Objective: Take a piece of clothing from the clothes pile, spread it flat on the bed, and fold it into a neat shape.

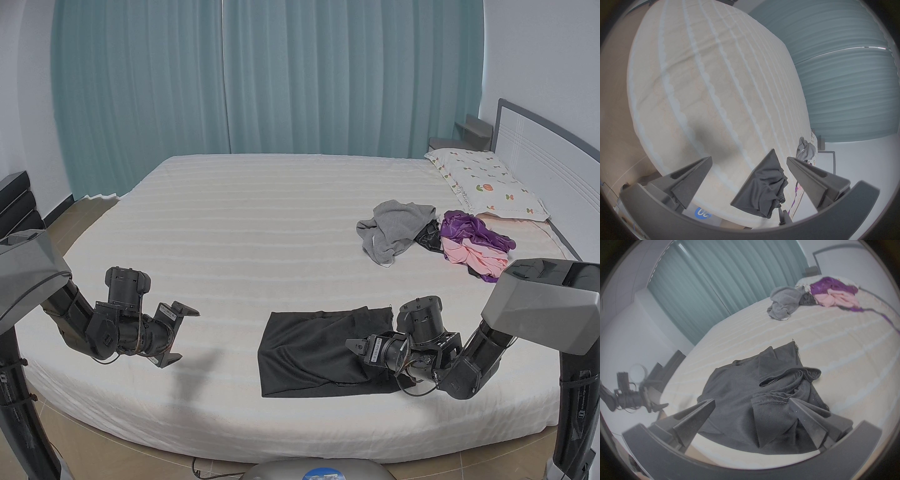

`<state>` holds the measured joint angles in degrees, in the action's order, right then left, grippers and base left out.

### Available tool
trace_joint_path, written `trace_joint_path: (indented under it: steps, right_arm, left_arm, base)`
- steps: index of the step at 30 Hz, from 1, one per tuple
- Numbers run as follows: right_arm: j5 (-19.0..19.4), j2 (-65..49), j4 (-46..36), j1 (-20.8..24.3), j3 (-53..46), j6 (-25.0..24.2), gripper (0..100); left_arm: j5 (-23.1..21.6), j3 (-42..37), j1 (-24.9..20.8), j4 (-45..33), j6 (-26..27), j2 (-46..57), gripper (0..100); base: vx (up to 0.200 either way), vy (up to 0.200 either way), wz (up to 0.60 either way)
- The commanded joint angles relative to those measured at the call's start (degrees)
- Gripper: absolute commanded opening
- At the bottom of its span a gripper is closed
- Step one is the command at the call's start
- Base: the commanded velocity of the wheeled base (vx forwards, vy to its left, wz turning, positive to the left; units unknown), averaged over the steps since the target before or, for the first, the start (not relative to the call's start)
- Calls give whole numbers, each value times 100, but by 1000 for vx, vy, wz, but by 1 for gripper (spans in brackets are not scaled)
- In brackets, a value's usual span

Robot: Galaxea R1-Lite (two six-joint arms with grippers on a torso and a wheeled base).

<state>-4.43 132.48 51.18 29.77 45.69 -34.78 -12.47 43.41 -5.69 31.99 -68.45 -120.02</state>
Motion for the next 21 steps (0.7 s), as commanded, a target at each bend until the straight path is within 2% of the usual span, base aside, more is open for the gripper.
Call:
trace_joint_path:
  steps: [1, 7, 10, 21]
  right_arm:
    - [-357, -2, -222, 20, 63, 349, 100]
    - [-586, 191, -240, -6, 72, 455, 100]
    - [-973, 147, -415, -33, 36, 604, 100]
    - [-1043, 129, -802, -6, -87, 868, 100]
  left_arm:
    - [-1, -8, -2, 0, -2, -13, 100]
    - [8, -8, -2, 0, -2, -13, 100]
    - [8, 1, -11, 0, 7, -13, 100]
    - [8, -8, -20, 0, 113, -31, 100]
  base:
    - [0, 0, 0]
    - [0, 0, 0]
    - [0, 0, 0]
    - [0, 0, 0]
